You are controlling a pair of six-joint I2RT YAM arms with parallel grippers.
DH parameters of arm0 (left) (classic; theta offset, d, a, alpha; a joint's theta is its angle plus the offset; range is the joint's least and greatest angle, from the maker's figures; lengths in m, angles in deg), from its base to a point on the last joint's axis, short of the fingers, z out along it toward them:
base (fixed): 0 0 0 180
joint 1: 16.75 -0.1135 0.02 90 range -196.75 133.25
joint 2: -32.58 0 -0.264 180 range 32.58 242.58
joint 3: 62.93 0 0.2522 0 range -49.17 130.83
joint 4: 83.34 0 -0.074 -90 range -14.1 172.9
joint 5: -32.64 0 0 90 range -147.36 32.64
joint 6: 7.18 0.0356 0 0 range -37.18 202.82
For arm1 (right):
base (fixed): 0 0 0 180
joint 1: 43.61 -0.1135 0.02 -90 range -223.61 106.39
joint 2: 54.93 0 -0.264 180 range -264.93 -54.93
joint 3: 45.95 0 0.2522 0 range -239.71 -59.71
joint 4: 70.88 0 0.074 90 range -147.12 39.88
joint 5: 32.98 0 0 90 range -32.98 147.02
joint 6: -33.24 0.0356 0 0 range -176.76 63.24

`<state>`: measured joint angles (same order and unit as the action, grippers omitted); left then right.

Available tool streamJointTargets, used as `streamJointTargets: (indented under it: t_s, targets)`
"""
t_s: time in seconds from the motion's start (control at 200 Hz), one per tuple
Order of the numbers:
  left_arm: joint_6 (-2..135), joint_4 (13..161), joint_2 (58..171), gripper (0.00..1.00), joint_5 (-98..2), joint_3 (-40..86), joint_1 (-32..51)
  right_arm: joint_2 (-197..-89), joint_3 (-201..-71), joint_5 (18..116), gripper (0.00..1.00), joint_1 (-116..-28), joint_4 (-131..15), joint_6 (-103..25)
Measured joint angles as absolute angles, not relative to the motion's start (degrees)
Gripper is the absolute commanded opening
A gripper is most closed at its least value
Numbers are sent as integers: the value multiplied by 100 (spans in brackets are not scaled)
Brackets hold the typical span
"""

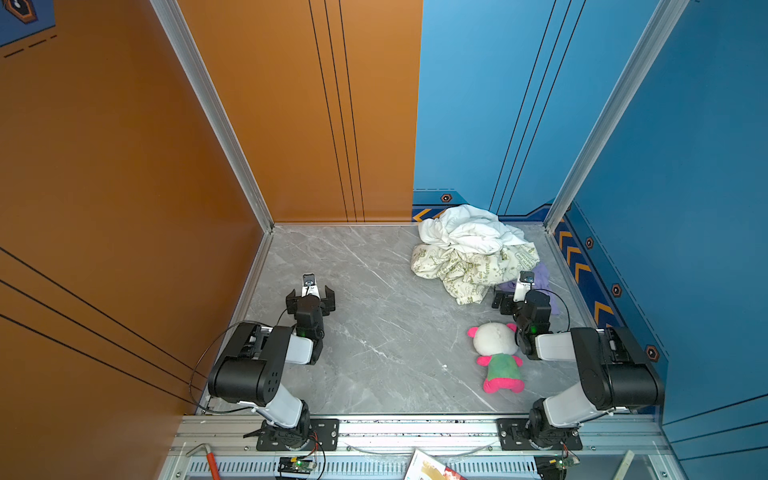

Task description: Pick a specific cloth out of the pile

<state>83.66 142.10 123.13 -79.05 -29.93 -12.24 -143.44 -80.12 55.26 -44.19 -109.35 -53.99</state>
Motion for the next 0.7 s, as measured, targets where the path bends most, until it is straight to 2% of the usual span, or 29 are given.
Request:
streamJointTargets:
  t_s: [0.18,0.36,0.536,0.701]
  targets:
    - [8257,13863,12096,98,-7802,-2973,-1342,-13876,-8049,5178,100,-4539,-10334,-5393]
    - [8294,12936,10702,98,-7601,-2903,-1298,-12580,-8438,4912,100,-4707,-9326,-5284]
    - [8550,11552,9299,98,-6661,-2341,-1294,-11782,-8798,4877,100,-4731,-8251,-4873]
    - [8865,10774,8634,98,-5835,-2022,-1169,-11522,-9166,4879,100,-4672,-7182,-4385]
